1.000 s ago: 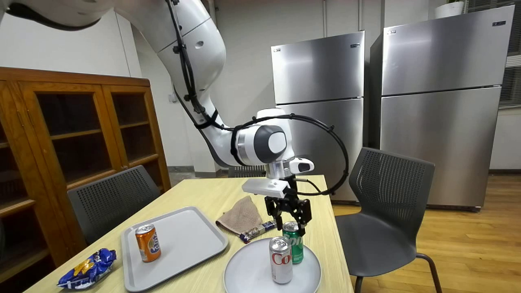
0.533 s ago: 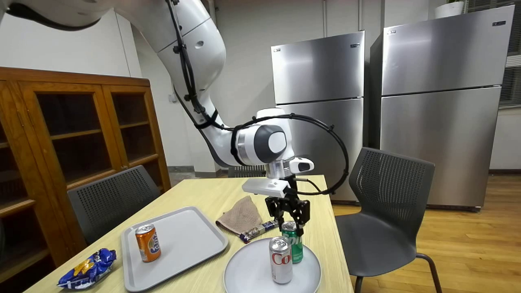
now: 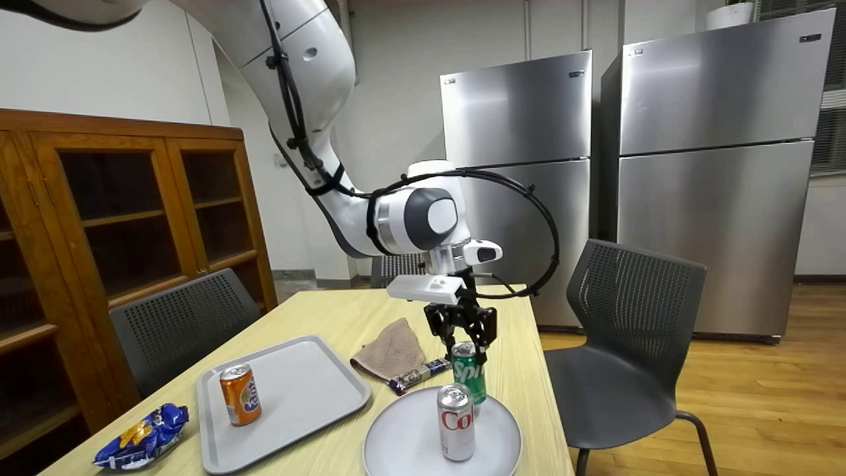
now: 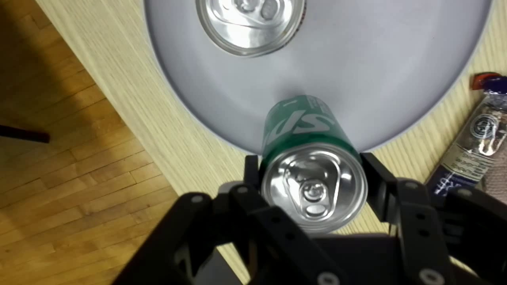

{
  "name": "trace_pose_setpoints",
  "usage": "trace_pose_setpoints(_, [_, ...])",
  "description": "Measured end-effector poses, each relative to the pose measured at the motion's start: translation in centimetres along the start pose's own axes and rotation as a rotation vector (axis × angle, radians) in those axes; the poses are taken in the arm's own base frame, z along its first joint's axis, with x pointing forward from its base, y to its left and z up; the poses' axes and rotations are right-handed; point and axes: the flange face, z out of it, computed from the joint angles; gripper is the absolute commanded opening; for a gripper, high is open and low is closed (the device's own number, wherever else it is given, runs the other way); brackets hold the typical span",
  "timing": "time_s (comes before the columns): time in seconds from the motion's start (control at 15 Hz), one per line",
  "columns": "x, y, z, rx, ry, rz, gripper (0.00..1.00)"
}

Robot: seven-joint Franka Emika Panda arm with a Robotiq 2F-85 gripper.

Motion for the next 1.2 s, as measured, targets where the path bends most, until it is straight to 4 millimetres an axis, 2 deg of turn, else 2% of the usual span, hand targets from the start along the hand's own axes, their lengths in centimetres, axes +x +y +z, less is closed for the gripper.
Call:
trace_pose_setpoints(0.27, [-0.4, -2.3, -3.1, 0.023, 0.044, -0.063, 0.38])
trace_pose_setpoints(0.6, [-1.7, -6.5, -6.3, 0.052, 0.084, -0.152, 0.38])
trace_pose_setpoints(0.87, [-3.3, -10.3, -7.7, 0.071, 0.097, -0.224, 0.38])
trace_pose_setpoints(1.2, [-4.9, -14.9, -8.3, 0.088, 0.098, -0.312, 0.38])
